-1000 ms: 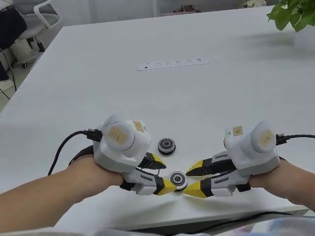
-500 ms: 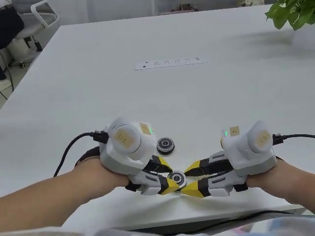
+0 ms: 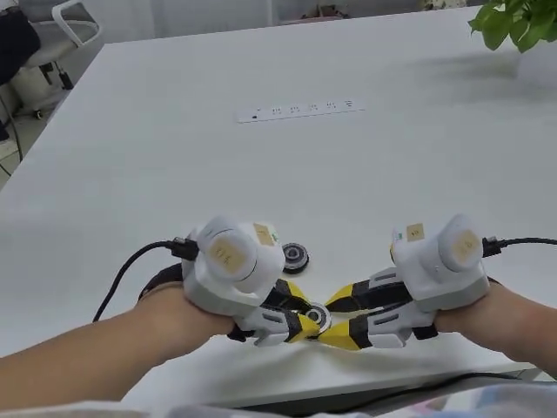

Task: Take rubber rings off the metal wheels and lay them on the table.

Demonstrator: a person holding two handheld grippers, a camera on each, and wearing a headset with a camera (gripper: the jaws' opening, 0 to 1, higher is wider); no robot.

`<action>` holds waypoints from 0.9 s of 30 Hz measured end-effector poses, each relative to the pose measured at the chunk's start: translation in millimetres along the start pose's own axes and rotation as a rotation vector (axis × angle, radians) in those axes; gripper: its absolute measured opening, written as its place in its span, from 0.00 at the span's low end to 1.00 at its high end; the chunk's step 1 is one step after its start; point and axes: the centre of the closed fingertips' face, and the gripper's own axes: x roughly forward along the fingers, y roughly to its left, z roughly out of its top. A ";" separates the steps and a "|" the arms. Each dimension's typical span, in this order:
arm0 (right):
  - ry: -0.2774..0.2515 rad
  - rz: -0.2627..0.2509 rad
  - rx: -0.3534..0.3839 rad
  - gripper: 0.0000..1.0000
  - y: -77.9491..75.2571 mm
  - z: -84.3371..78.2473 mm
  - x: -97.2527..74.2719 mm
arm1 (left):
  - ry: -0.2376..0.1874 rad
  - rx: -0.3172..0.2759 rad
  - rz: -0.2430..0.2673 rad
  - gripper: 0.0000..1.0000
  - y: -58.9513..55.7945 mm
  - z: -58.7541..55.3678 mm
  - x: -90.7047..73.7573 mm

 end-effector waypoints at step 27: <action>0.001 -0.019 -0.035 0.24 0.2 1.7 1.2 | -0.014 0.032 0.053 0.13 0.3 0.0 1.0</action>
